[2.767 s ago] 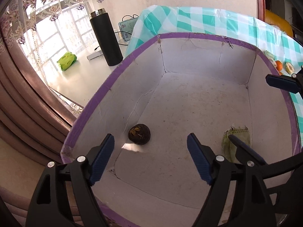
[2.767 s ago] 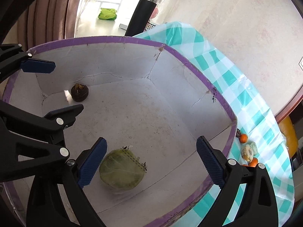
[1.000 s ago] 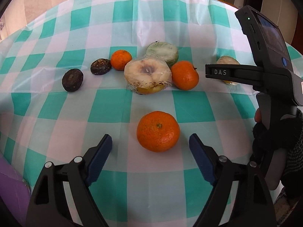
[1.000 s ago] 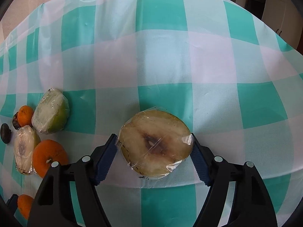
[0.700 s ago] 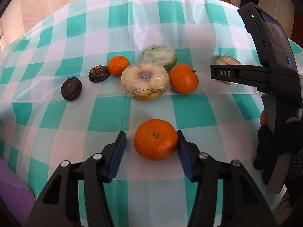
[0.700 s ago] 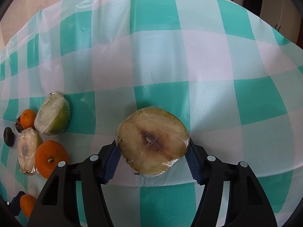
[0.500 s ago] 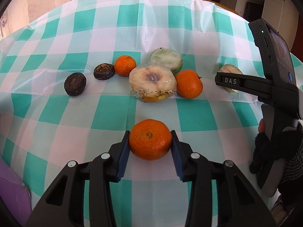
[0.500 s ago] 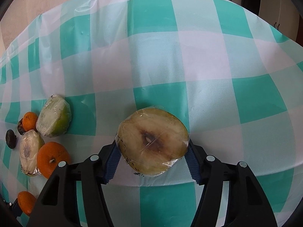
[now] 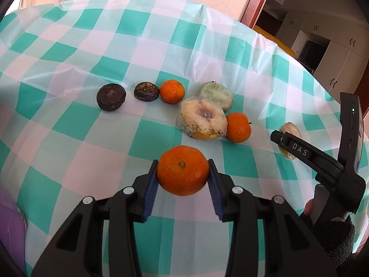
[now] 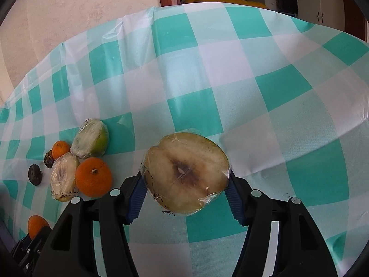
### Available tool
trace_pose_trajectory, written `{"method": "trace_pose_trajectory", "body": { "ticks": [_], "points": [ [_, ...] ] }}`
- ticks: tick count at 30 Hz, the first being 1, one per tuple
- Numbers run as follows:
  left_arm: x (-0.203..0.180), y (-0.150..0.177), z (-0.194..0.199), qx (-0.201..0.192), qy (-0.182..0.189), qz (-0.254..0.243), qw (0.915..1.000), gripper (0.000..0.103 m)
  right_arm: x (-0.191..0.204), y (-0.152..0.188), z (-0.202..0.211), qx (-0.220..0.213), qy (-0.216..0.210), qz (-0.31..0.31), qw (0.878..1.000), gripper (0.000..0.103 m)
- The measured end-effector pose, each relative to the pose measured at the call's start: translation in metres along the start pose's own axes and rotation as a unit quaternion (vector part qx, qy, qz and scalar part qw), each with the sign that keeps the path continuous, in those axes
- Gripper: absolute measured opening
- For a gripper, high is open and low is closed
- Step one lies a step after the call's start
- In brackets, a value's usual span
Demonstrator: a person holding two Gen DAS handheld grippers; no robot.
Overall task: Organize fruits
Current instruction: 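Carry the tangerine and wrapped pear half with both tools over the box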
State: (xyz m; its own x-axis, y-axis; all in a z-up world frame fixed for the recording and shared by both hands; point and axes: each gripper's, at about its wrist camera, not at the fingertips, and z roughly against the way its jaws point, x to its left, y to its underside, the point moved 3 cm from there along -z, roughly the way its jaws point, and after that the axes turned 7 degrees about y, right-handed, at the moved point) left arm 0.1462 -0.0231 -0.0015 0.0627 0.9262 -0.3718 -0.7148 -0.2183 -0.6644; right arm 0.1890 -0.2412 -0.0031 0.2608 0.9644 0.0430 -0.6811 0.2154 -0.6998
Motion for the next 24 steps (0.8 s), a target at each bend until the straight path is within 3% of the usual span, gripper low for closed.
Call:
{"method": "trace_pose_trajectory", "body": {
  "ticks": [16,24],
  "points": [
    [0.024,0.045,0.060,-0.027,-0.030,0.036,0.9986,0.041,0.044,0.082,0.076,0.011,-0.020,0.045,0.999,0.061],
    [0.036,0.071,0.095,-0.036,-0.040,0.044,0.9976,0.041,0.046,0.110,0.102,0.006,-0.031,0.058,0.998,0.061]
  ]
}}
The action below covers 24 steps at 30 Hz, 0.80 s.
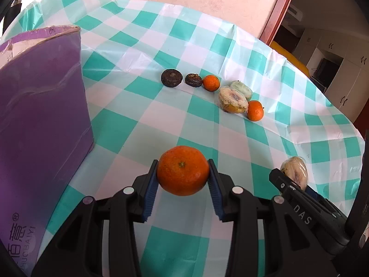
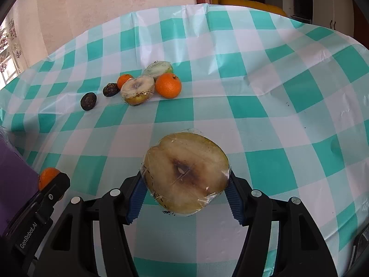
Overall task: Organize fruits
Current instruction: 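Carry the tangerine and wrapped pear half with both tools over the box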
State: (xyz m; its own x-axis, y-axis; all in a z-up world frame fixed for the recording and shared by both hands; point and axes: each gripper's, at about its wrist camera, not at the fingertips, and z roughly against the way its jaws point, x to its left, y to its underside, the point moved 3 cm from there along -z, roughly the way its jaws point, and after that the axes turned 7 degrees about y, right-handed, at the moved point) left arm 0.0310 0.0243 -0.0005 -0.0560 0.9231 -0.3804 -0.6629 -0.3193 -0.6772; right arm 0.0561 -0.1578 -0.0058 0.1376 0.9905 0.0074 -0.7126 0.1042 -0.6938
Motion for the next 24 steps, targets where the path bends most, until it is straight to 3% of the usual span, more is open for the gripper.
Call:
{"method": "trace_pose_trajectory", "body": {
  "ticks": [14,24],
  "points": [
    [0.022,0.032,0.058,-0.025,0.018,-0.002,0.9995,0.041,0.011,0.038,0.032,0.006,-0.040,0.034,0.999,0.061],
    [0.021,0.043,0.127,-0.107,0.034,-0.033,0.9931,0.041,0.008,0.046,0.071,-0.068,-0.105,0.004,0.992,0.061]
  ]
}}
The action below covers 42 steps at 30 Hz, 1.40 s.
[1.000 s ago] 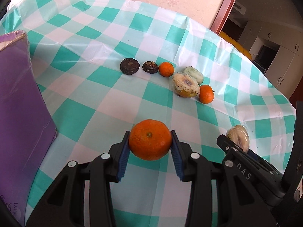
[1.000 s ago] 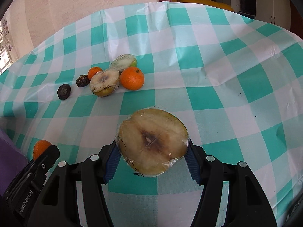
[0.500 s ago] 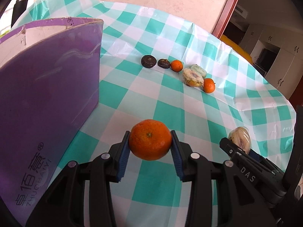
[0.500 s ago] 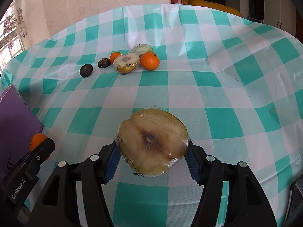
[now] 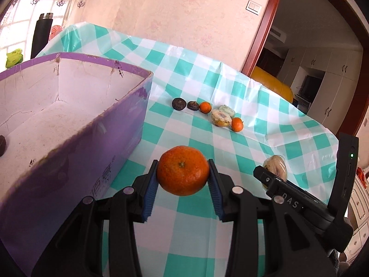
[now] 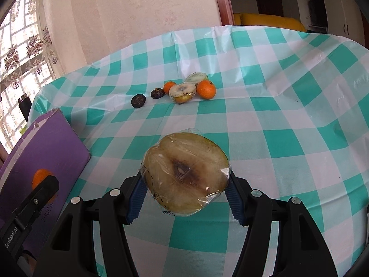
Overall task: Organize fruits
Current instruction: 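Carry the tangerine and wrapped pear half with both tools over the box, then lower both tools into the box and open them to release the fruits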
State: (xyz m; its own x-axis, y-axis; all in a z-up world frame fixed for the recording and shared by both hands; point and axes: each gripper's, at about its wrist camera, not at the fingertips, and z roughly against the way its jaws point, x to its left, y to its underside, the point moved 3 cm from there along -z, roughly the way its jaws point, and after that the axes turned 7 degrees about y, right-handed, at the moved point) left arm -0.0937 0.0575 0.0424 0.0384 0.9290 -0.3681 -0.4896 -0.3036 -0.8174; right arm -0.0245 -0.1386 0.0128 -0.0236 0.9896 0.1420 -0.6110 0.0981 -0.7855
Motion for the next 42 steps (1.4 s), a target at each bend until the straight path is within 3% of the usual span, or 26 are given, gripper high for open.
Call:
{"method": "trace_pose_trajectory", "body": {
  "ticks": [10,14,24,35,42],
  "points": [
    [-0.015,-0.020,0.083,-0.094,-0.014,-0.063,0.9935,0.041,0.037,-0.001,0.037,-0.062,-0.073,0.013,0.995,0.061],
    [-0.005,-0.031,0.103,-0.102,-0.051,-0.071,0.9909,0.041,0.056,-0.004,0.055,-0.075,-0.107,0.027,0.991,0.061],
    [0.048,-0.070,0.140,-0.111,-0.116,-0.037,0.9863,0.041,0.121,-0.004,0.093,-0.091,-0.165,0.092,0.978,0.061],
    [0.134,-0.082,0.140,-0.026,-0.204,-0.012,0.9786,0.041,0.170,-0.013,0.111,-0.085,-0.207,0.130,0.966,0.061],
    [0.158,-0.075,0.128,0.037,-0.244,-0.041,0.9682,0.041,0.223,-0.011,0.109,-0.064,-0.210,0.194,0.956,0.061]
  ]
}}
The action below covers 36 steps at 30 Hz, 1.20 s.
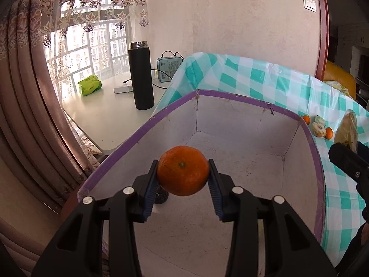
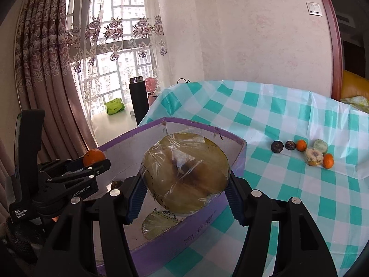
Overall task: Organize fruits
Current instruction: 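Lower both tools into the box and open them to release the fruits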
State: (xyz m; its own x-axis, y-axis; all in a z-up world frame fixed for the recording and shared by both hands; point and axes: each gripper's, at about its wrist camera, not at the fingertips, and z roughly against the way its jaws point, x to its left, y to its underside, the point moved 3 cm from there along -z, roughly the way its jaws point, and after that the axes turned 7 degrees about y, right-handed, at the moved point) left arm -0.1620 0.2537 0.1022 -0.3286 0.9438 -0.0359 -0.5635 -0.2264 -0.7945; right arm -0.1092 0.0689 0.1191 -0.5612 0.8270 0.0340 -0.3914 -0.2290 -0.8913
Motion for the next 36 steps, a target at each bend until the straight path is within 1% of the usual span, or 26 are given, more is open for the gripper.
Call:
{"method": "trace_pose_trajectory", "body": {
  "ticks": [3,6,8,11,13,16,18,20,24,26,29,31,33,35,36],
  "points": [
    [0.004,0.006,-0.010,0.031,0.000,-0.007,0.9995,0.041,0.020,-0.003,-0.022,0.038,0.005,0.042,0.998,0.061],
    [0.007,0.013,-0.019,0.066,-0.004,-0.017,0.9977,0.041,0.034,-0.006,-0.051,0.095,0.009,0.084,0.992,0.061],
    [0.008,0.019,-0.027,0.095,-0.005,-0.023,0.9952,0.041,0.040,-0.006,-0.074,0.146,0.011,0.111,0.983,0.061],
    [0.011,0.028,-0.038,0.135,0.001,-0.031,0.9904,0.041,0.041,-0.001,-0.104,0.217,0.016,0.130,0.967,0.061],
    [0.009,0.031,-0.039,0.139,-0.002,-0.047,0.9892,0.042,0.043,0.004,-0.117,0.243,0.015,0.140,0.960,0.061],
    [0.008,0.033,-0.039,0.146,-0.002,-0.052,0.9879,0.042,0.050,0.015,-0.129,0.269,0.025,0.162,0.949,0.061],
    [0.008,0.034,-0.041,0.152,-0.002,-0.058,0.9866,0.042,0.055,0.024,-0.135,0.278,0.035,0.179,0.943,0.061],
    [0.008,0.035,-0.040,0.154,0.001,-0.060,0.9863,0.043,0.058,0.023,-0.134,0.276,0.032,0.179,0.944,0.061],
    [0.008,0.036,-0.040,0.154,0.002,-0.062,0.9860,0.043,0.058,0.025,-0.136,0.287,0.036,0.186,0.939,0.061],
    [0.007,0.035,-0.040,0.154,0.005,-0.059,0.9863,0.044,0.058,0.022,-0.137,0.286,0.035,0.184,0.940,0.061],
    [0.005,0.035,-0.039,0.156,0.016,-0.056,0.9860,0.051,0.056,0.021,-0.138,0.287,0.035,0.179,0.940,0.064],
    [0.003,0.034,-0.039,0.156,0.022,-0.057,0.9858,0.057,0.056,0.018,-0.136,0.280,0.032,0.177,0.943,0.073],
    [0.001,0.035,-0.039,0.157,0.024,-0.062,0.9855,0.066,0.056,0.017,-0.136,0.277,0.030,0.180,0.943,0.075],
    [-0.001,0.035,-0.039,0.156,0.025,-0.066,0.9852,0.070,0.055,0.017,-0.136,0.275,0.030,0.180,0.944,0.076],
    [-0.001,0.035,-0.039,0.156,0.024,-0.066,0.9852,0.070,0.055,0.016,-0.136,0.274,0.030,0.179,0.945,0.076]
  ]
}}
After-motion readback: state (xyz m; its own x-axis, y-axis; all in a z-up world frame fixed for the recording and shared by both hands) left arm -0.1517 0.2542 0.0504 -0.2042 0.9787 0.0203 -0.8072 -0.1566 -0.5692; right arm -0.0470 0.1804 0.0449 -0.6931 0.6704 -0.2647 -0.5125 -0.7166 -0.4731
